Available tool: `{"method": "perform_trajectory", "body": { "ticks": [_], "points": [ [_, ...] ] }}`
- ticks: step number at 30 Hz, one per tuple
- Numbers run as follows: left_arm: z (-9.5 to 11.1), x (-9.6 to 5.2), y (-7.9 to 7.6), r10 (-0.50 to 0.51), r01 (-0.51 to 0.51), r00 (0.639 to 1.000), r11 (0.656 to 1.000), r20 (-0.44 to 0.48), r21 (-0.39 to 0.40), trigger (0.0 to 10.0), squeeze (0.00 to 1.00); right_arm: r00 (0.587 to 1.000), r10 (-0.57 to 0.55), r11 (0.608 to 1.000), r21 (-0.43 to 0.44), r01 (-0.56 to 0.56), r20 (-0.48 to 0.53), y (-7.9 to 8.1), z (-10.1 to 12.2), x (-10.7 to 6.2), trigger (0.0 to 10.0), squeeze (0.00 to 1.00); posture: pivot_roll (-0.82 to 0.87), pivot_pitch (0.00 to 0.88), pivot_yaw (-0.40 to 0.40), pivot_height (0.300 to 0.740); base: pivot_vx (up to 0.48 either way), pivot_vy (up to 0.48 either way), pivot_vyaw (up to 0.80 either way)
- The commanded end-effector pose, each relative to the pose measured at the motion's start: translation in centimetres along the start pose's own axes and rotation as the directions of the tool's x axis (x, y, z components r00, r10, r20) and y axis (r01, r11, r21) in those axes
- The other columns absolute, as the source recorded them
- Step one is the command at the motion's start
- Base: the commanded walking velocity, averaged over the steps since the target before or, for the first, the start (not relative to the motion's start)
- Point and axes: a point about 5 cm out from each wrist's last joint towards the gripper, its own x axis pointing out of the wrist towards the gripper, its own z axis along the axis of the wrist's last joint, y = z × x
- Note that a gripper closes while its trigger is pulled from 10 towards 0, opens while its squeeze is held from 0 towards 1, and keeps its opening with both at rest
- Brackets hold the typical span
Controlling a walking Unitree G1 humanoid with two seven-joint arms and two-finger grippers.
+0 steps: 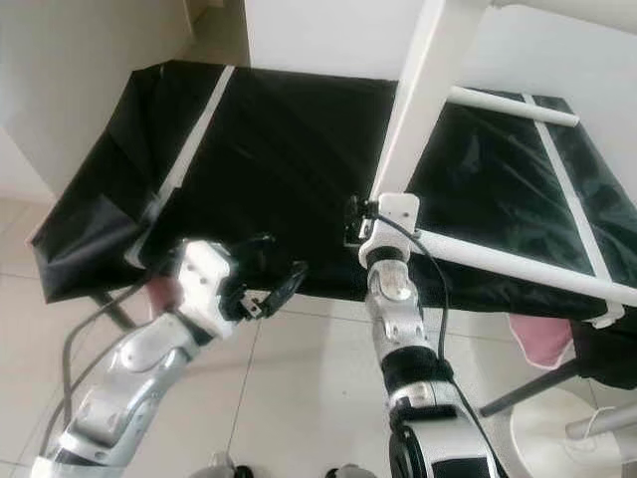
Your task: Building children table
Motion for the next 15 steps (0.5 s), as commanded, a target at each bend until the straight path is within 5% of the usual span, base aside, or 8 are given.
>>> {"method": "perform_trajectory", "body": {
  "ticks": [1,15],
  "points": [
    [0.0,-0.2,-0.6,-0.049,0.048,0.999,0.999,-0.015,-0.006,10.0,0.00,0.999,-0.034,0.999,-0.001,0.034,-0.004,-0.1,-0.2,0.1,10.0,0.00,0.11,0.153,-0.053,0.740,0.000,0.000,0.00],
    [0.1,-1.4,-1.4,-0.032,0.031,0.998,0.999,-0.061,-0.023,10.0,0.00,0.983,-0.179,0.984,-0.004,0.179,0.048,2.0,2.3,2.7,10.0,0.00,0.15,0.190,-0.077,0.740,0.000,0.000,0.00]
  ]
}}
